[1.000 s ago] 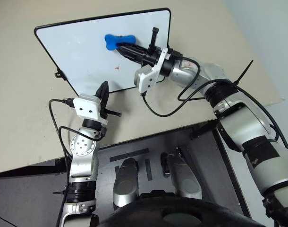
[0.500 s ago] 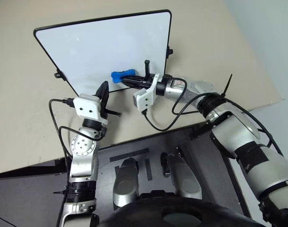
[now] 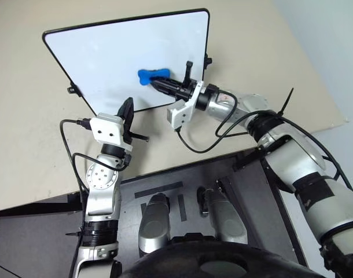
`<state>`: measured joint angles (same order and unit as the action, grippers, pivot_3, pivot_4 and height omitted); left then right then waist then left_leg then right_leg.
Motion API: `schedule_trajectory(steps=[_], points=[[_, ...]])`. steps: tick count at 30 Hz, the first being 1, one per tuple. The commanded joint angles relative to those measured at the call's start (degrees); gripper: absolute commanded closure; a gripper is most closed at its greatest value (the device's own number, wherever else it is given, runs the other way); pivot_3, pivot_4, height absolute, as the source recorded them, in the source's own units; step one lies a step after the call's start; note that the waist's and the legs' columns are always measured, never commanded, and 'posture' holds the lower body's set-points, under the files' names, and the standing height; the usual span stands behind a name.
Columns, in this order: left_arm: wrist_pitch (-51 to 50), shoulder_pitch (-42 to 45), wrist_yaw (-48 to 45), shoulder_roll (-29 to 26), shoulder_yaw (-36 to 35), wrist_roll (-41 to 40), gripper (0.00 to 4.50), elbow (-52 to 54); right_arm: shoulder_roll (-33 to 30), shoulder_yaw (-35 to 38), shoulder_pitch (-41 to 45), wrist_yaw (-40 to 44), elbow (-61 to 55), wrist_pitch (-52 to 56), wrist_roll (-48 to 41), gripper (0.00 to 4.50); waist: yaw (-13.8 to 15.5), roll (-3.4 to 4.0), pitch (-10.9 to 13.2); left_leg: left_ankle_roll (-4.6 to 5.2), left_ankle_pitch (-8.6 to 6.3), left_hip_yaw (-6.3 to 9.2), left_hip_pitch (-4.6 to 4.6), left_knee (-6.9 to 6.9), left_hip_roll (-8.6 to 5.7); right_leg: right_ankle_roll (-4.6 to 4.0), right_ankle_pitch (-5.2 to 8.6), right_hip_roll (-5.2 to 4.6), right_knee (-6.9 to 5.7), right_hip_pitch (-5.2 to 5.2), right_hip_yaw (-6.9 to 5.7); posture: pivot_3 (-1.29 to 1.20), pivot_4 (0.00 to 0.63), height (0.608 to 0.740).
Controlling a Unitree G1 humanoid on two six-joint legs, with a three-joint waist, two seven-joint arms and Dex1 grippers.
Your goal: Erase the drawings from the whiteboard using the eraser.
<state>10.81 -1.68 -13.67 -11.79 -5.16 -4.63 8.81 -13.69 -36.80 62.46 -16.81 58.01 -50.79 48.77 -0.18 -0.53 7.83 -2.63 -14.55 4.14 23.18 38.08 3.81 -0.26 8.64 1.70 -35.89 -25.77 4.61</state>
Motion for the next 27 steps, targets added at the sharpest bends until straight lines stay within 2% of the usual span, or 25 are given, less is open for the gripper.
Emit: schedule_trajectory(steps=[1,6,8,11,16,20,24,27], points=[[1.1,0.3,-0.1,0.3,0.6,0.0,4.50,0.7,-1.3,2.6,1.3,-2.3,-2.6,2.2,-1.0,4.45,0.0,0.00,0.0,0.00,0.00,0.00,-0.02,0.00,0.00,0.01,0.00,0.00,0.00,0.01,0.00,0.00,0.150,0.740],[1.1,-0.3,-0.1,0.0,0.4,-0.4,4.50,1.4,-4.4,5.2,-3.6,4.3,-9.3,0.0,-7.4,4.45,0.2,-0.01,0.0,0.01,0.01,0.00,0.00,0.00,0.00,0.05,0.02,0.00,0.06,0.01,0.00,0.00,0.150,0.740],[1.0,-0.7,-0.2,-0.2,0.1,-0.6,4.50,1.8,-5.6,7.3,-7.4,13.1,-14.0,-0.6,-16.7,4.45,0.2,-0.02,0.0,0.00,0.00,-0.01,0.02,0.00,-0.01,0.08,0.04,0.00,0.14,0.04,0.00,0.00,0.150,0.740],[0.7,-1.3,-0.3,-0.4,0.2,-0.7,4.50,2.3,-9.5,7.4,-16.4,33.4,-26.8,5.5,-36.0,4.45,0.3,-0.06,0.0,0.07,-0.08,-0.07,0.09,-0.04,0.00,0.12,0.05,0.01,0.41,0.08,0.00,0.00,0.150,0.740],[0.0,-1.5,-1.2,-0.9,0.3,-1.2,4.50,2.5,-16.1,8.2,-29.0,52.4,-46.5,23.3,-51.5,4.45,0.3,-0.06,0.0,0.05,-0.25,-0.14,0.36,0.08,-0.01,0.27,-0.01,0.04,0.87,0.09,0.01,0.00,0.150,0.740],[-0.8,-1.0,-2.0,-1.4,0.6,-1.5,4.50,2.5,-18.9,8.6,-36.1,59.9,-53.9,35.0,-55.6,4.45,0.2,-0.09,-0.1,0.05,-0.28,-0.15,0.28,0.17,-0.03,0.29,-0.01,0.04,0.91,0.21,0.03,0.00,0.150,0.740],[-1.2,-0.7,-2.3,-1.7,0.6,-1.7,4.50,2.5,-18.1,9.4,-39.1,62.3,-56.3,40.0,-55.0,4.45,0.2,-0.09,0.0,0.08,-0.26,-0.14,-0.08,0.20,-0.04,0.35,-0.05,0.05,0.86,0.51,0.08,0.00,0.150,0.740],[-1.5,-0.7,-2.7,-1.9,0.3,-2.0,4.50,2.8,-16.7,10.7,-39.3,61.3,-56.1,41.4,-53.3,3.74,0.1,-0.09,0.0,0.21,-0.19,-0.15,-0.32,0.21,-0.08,0.40,-0.16,0.05,0.87,0.69,0.11,0.00,0.150,0.740]])
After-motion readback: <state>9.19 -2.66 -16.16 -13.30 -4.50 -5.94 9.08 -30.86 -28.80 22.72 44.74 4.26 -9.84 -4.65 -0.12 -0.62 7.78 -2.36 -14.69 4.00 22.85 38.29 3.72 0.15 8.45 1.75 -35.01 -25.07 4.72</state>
